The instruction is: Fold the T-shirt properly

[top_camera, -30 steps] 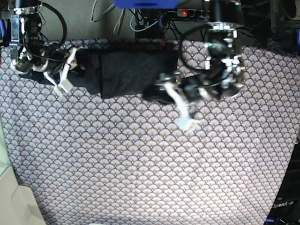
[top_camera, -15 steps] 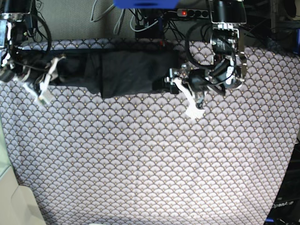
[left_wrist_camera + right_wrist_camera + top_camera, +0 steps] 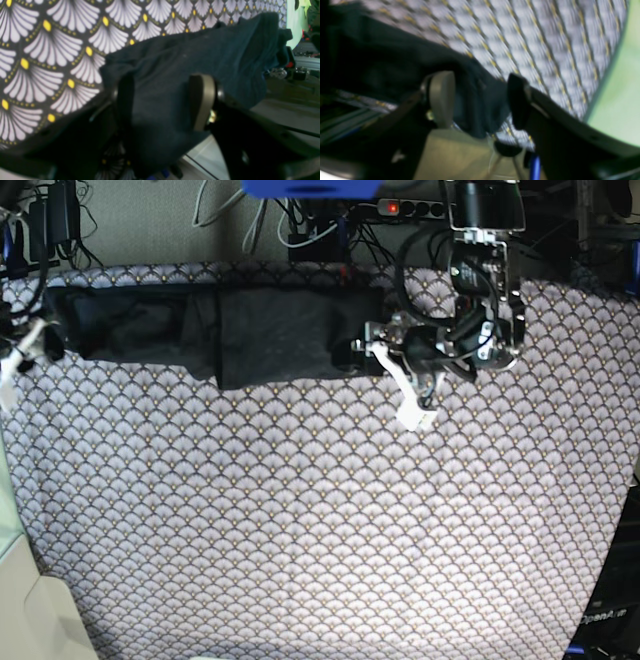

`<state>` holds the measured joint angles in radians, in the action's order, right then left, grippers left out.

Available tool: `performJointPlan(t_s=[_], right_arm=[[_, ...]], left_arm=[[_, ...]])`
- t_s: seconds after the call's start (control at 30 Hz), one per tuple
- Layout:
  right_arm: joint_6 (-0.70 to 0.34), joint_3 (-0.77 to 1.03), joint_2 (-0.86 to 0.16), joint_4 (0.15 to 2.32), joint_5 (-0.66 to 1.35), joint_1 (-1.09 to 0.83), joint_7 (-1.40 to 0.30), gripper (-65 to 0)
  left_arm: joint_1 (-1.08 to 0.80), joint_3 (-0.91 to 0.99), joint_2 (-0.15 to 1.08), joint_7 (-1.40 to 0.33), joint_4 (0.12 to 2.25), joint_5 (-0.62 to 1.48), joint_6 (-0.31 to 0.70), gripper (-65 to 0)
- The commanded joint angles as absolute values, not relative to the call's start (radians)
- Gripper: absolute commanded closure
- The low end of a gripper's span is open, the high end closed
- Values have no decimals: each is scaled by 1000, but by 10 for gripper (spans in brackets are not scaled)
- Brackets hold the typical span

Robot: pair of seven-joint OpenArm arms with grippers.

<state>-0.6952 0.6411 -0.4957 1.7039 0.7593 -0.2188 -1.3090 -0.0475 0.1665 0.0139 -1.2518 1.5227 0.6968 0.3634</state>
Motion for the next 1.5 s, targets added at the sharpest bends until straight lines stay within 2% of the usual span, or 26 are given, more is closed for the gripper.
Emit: performJointPlan(t_s=[0.0, 0.17, 0.63, 1.3, 1.47], right_arm=[[-698, 677, -519, 1684, 766, -213, -1293, -391], [-698, 731, -518, 1503, 768, -206, -1254, -431], [-698, 737, -496, 1343, 768, -206, -1081, -506], [-698, 731, -536, 1337, 760, -236, -1017, -508], [-698, 728, -544, 1225, 760, -248, -961, -509]], left_arm=[[-38, 166, 16, -1247, 1537, 710, 367, -338], [-38, 166, 16, -1250, 1537, 710, 367, -338], [-38, 166, 16, -1256, 1535, 710, 367, -338], [-38, 170, 7, -1250, 1535, 711, 367, -338], [-38, 170, 7, -1248, 1537, 711, 367, -338]])
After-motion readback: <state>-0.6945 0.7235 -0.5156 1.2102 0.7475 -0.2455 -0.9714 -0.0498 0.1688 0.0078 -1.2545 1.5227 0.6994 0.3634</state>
